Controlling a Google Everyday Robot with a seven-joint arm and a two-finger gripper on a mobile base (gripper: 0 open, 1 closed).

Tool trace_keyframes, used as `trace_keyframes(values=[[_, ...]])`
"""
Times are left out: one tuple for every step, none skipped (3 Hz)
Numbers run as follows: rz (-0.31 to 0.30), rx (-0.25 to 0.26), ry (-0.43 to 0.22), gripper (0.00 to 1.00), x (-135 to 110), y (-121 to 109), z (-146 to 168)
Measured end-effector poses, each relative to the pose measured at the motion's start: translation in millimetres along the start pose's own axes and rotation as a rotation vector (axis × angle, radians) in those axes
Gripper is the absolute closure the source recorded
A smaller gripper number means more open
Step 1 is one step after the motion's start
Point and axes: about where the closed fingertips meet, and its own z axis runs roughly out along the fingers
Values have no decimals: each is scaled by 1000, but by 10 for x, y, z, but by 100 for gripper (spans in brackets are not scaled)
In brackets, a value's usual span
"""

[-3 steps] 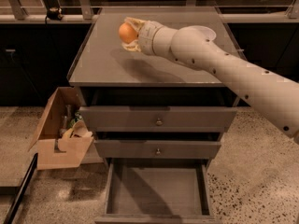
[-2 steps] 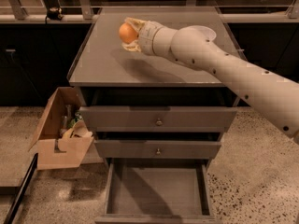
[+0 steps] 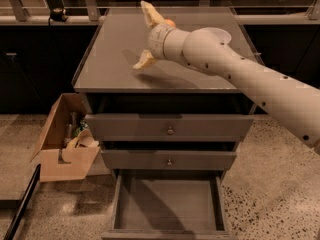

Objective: Pick orange from bottom drawer and place on counter

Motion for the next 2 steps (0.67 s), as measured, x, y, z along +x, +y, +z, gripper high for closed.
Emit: trace_keyframes(values=[[-1, 1, -6, 0, -8, -7, -5], [-7, 5, -32, 0, -43, -39, -29]])
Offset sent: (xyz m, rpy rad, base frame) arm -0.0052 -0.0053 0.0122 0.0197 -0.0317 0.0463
